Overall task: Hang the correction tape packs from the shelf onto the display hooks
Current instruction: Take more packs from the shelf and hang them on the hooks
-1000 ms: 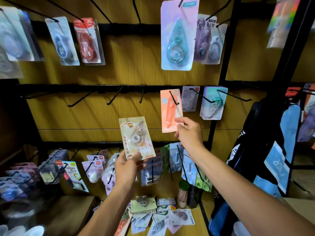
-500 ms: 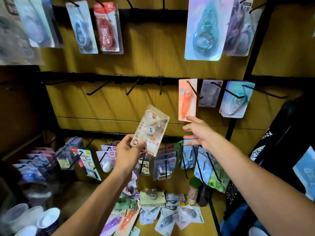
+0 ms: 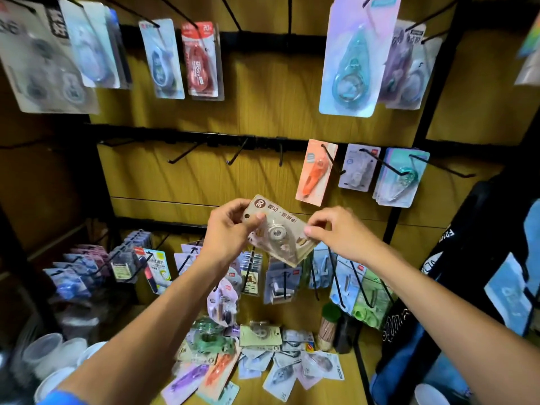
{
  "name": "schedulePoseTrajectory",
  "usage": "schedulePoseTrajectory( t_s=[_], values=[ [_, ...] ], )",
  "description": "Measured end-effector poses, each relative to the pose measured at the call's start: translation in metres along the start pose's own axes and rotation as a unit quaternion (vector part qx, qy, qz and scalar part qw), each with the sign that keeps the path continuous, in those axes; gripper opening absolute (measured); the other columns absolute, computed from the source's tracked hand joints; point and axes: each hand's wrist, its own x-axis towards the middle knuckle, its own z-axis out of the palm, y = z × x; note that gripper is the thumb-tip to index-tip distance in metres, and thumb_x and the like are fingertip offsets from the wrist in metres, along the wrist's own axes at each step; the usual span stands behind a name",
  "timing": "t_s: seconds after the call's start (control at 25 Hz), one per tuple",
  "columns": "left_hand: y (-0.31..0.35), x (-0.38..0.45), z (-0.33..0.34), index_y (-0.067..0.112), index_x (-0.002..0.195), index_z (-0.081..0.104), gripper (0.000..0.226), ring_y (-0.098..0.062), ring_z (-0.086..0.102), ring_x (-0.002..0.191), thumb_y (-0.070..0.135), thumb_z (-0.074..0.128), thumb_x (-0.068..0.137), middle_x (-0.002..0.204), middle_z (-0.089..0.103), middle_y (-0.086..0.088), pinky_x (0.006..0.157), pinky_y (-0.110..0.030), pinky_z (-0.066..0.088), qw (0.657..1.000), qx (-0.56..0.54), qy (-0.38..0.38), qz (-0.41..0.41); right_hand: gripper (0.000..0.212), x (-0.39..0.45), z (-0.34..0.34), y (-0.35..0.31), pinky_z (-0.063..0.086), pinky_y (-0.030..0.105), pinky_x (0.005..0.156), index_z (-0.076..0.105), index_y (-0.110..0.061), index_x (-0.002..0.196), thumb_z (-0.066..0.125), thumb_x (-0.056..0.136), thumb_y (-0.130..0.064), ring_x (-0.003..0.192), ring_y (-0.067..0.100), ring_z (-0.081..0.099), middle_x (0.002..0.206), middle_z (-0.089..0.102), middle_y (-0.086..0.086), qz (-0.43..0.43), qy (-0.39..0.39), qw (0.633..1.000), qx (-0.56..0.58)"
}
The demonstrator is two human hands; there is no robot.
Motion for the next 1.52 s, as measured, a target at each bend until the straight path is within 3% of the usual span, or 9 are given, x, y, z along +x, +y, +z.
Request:
schedulePoseTrajectory(
  t_s=[0.08, 0.2, 0.4, 0.68, 0.84, 1.04, 1.16, 1.28, 1.52],
  values=[
    [0.004, -0.003, 0.000, 0.009, 0.102, 0.070, 0.014, -0.023, 0.072, 0.090, 0.006, 0.068, 0.088, 0.097, 0.075, -0.006, 0.070, -0.031, 0.059, 1.000, 0.005, -0.001, 0.004, 0.016, -0.008, -0.002, -0.002, 0.050, 0.036, 0.075, 0.075, -0.025, 0.081, 0.064, 0.092, -0.031, 0.078, 0.008, 0.061, 0.080, 0.067, -0.012, -0.018, 0.004, 0.999, -0.027],
    [0.013, -0.008, 0.004, 0.015, 0.101, 0.066, 0.013, -0.020, 0.069, 0.093, 0.010, 0.067, 0.090, 0.097, 0.073, -0.003, 0.068, -0.026, 0.056, 0.999, 0.023, 0.024, 0.019, 0.015, -0.020, -0.003, -0.003, 0.047, 0.035, 0.067, 0.078, -0.023, 0.087, 0.065, 0.092, -0.027, 0.073, 0.009, 0.057, 0.077, 0.063, -0.012, -0.018, 0.106, 0.994, -0.009],
    [0.021, -0.014, -0.005, 0.027, 0.135, 0.046, 0.049, -0.008, 0.056, 0.109, 0.004, 0.053, 0.092, 0.123, 0.059, 0.004, 0.080, -0.019, 0.044, 0.998, 0.034, 0.054, -0.001, 0.013, -0.038, -0.009, -0.013, 0.053, 0.034, 0.069, 0.079, -0.021, 0.090, 0.066, 0.092, -0.024, 0.074, 0.008, 0.062, 0.080, 0.070, -0.015, 0.036, 0.216, 0.968, 0.123],
    [0.001, -0.021, -0.012, 0.030, 0.147, 0.033, 0.069, -0.005, 0.052, 0.093, 0.004, 0.058, 0.088, 0.135, 0.049, 0.003, 0.076, -0.027, 0.049, 0.978, 0.205, 0.029, -0.019, 0.017, -0.035, -0.004, -0.040, 0.040, 0.024, 0.057, 0.074, -0.021, 0.078, 0.064, 0.092, -0.022, 0.057, 0.009, 0.052, 0.067, 0.066, -0.006, 0.095, 0.199, 0.959, 0.175],
    [-0.004, -0.016, -0.012, 0.031, 0.146, 0.034, 0.069, -0.017, 0.051, 0.112, 0.008, 0.060, 0.086, 0.140, 0.049, 0.001, 0.093, -0.045, 0.051, 0.971, 0.234, 0.031, -0.033, 0.014, -0.025, 0.004, -0.050, 0.038, 0.022, 0.059, 0.057, -0.025, 0.104, 0.060, 0.094, -0.015, 0.066, 0.008, 0.055, 0.078, 0.066, 0.000, 0.077, 0.213, 0.953, 0.203],
    [-0.014, -0.004, -0.018, 0.030, 0.145, 0.036, 0.067, -0.018, 0.050, 0.114, 0.010, 0.061, 0.087, 0.139, 0.050, 0.000, 0.097, -0.044, 0.048, 0.970, 0.237, 0.037, -0.032, 0.024, 0.023, 0.015, -0.054, 0.035, 0.017, 0.051, 0.068, -0.025, 0.102, 0.050, 0.099, -0.010, 0.064, 0.005, 0.050, 0.091, 0.061, -0.009, 0.088, 0.225, 0.962, 0.130],
    [-0.023, 0.007, -0.026, 0.029, 0.145, 0.037, 0.065, -0.006, 0.053, 0.092, 0.008, 0.061, 0.088, 0.136, 0.050, 0.002, 0.090, -0.037, 0.049, 0.969, 0.240, 0.039, -0.034, 0.034, 0.061, 0.018, -0.045, 0.045, 0.018, 0.060, 0.068, -0.022, 0.110, 0.047, 0.096, -0.001, 0.077, 0.003, 0.052, 0.104, 0.052, -0.009, 0.125, 0.207, 0.957, 0.159],
    [-0.032, 0.022, -0.031, 0.028, 0.145, 0.037, 0.065, -0.014, 0.052, 0.102, 0.008, 0.060, 0.088, 0.137, 0.050, -0.001, 0.096, -0.042, 0.048, 0.967, 0.251, 0.037, -0.034, 0.040, 0.096, 0.023, -0.032, 0.057, 0.036, 0.082, 0.065, -0.022, 0.116, 0.047, 0.092, 0.003, 0.094, 0.018, 0.058, 0.111, 0.050, -0.005, 0.156, 0.201, 0.945, 0.204],
    [-0.048, 0.042, -0.032, 0.028, 0.145, 0.037, 0.065, -0.014, 0.049, 0.106, 0.009, 0.061, 0.088, 0.138, 0.050, -0.002, 0.097, -0.037, 0.046, 0.963, 0.267, 0.035, -0.028, 0.054, 0.129, 0.034, -0.001, 0.057, 0.039, 0.083, 0.049, -0.025, 0.138, 0.065, 0.088, -0.010, 0.112, 0.021, 0.054, 0.142, 0.048, 0.002, 0.216, 0.096, 0.939, 0.250]
  ],
)
